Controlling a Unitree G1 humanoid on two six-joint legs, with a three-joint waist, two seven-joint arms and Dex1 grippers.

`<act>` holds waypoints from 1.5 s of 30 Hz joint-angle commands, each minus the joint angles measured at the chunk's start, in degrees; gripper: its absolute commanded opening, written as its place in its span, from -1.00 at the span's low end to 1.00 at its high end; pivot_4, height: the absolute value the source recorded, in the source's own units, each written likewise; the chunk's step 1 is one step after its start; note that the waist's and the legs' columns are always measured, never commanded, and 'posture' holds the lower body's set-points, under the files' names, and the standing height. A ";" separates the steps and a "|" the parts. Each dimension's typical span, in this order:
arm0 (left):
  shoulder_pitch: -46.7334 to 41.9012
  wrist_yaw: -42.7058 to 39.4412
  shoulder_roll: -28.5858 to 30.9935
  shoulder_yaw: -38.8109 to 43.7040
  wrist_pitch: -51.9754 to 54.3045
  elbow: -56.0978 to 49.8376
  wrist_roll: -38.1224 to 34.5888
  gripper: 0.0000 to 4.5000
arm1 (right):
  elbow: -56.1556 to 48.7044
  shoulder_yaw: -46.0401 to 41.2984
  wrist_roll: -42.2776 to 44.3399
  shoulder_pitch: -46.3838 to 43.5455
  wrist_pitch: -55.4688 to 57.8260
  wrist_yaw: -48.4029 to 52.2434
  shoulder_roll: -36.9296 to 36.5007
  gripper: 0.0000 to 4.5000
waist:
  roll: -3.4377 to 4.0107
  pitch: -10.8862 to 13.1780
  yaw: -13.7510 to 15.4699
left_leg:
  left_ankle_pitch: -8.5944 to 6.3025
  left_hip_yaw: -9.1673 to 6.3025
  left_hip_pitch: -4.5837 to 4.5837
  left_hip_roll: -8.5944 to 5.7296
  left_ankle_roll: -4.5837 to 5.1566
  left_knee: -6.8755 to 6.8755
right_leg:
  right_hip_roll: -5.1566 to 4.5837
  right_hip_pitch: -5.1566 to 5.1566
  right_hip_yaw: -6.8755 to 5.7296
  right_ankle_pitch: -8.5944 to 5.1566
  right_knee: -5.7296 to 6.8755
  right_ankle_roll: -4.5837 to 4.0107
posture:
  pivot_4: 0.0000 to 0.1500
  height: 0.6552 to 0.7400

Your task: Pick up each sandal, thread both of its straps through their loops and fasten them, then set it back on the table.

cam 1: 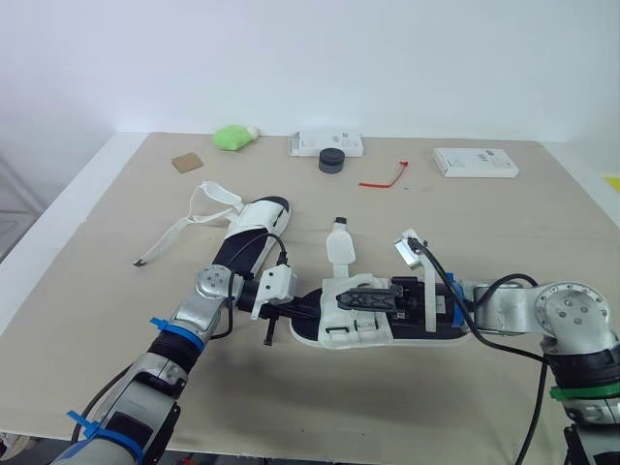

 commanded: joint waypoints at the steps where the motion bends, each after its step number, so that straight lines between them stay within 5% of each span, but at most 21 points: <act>1: 5.66 1.34 2.73 -5.91 4.10 9.02 9.27 -1.00 | 2.71 -0.76 1.95 -0.88 -2.50 -5.11 0.20 -0.97 | 0.00 0.00 0.00 | 0.00 0.00 0.00 0.00 0.00 0.00 | 0.00 0.00 0.00 0.00 0.00 0.00 | 1.00 1.00; 10: 5.91 1.24 2.83 -5.98 4.28 8.72 9.22 -1.00 | 7.56 -0.31 5.41 -0.34 -5.75 -14.68 1.64 -0.97 | 0.00 -0.05 0.00 | 0.06 0.00 0.00 0.00 0.10 0.00 | 0.02 0.02 -0.01 0.01 0.00 0.01 | 1.00 1.00; 18: 5.73 1.25 2.92 -6.02 4.30 8.88 9.27 -1.00 | 8.89 -0.97 0.28 0.39 -6.66 -18.65 1.84 -0.97 | 0.00 -0.15 0.00 | 0.06 -0.02 0.00 0.01 0.11 0.00 | 0.02 0.03 -0.01 0.01 0.00 0.00 | 1.00 1.00; 29: 5.68 1.55 2.80 -6.25 4.25 8.99 9.18 -1.00 | 8.94 -5.19 -2.47 -1.23 -9.08 -15.33 4.36 0.98 | 0.02 -0.18 -0.03 | 0.10 -0.24 0.00 0.03 0.17 0.00 | 0.01 0.03 0.06 0.01 0.00 0.00 | 1.00 1.00; 39: 5.81 1.53 2.87 -6.15 4.35 8.83 9.23 -1.00 | 2.59 -11.30 -0.46 -2.32 -6.59 -4.04 3.29 0.98 | 0.50 -0.16 -0.01 | 0.18 -0.04 -0.14 -0.13 0.30 -0.14 | -0.06 -0.11 0.04 0.08 0.00 -0.05 | 1.00 1.00; 45: 5.66 1.25 2.87 -6.21 4.34 8.97 9.21 -1.00 | 4.28 -9.45 -9.88 -7.04 -4.97 -0.83 0.98 0.98 | 0.51 -0.08 -0.05 | 0.20 -0.09 -0.13 -0.19 0.34 -0.15 | 0.05 -0.08 -0.01 0.06 0.00 -0.02 | 1.00 1.00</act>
